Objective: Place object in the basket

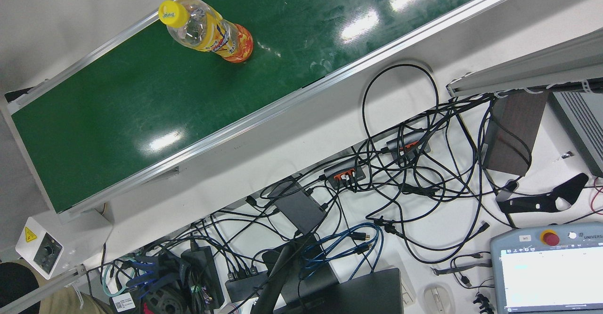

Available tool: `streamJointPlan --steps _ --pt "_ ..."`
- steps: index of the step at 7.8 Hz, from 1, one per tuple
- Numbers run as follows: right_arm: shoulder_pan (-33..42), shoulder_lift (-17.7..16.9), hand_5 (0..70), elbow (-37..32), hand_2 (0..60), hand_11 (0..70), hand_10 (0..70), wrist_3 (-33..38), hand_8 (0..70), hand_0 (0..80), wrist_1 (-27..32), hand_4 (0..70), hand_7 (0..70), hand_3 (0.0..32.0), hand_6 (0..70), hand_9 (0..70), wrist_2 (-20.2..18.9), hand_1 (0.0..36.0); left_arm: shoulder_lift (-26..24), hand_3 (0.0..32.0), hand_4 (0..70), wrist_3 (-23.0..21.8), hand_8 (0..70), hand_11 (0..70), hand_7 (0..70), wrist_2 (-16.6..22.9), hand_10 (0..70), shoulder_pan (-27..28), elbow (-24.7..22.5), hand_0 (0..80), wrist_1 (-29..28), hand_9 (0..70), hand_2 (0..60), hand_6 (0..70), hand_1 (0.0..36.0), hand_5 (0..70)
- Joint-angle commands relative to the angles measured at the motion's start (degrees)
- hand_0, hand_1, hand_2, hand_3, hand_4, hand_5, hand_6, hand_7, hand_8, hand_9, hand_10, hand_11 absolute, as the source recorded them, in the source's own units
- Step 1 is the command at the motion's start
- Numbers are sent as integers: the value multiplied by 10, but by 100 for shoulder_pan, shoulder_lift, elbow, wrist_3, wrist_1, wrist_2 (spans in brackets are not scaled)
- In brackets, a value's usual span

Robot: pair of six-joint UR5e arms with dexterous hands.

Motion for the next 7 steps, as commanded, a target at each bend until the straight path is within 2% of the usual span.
streamJointPlan --steps 1,7 --pt "0 9 0 0 0 0 0 0 0 0 0 0 0 0 0 0 0 0 0 38 130 -3 64 85 0 0 50 0 0 521 0 66 0 0 66 140" --pt "0 0 0 0 0 0 0 0 0 0 0 0 0 0 0 0 0 0 0 34 132 -3 64 84 0 0 49 0 0 526 0 68 0 0 70 139"
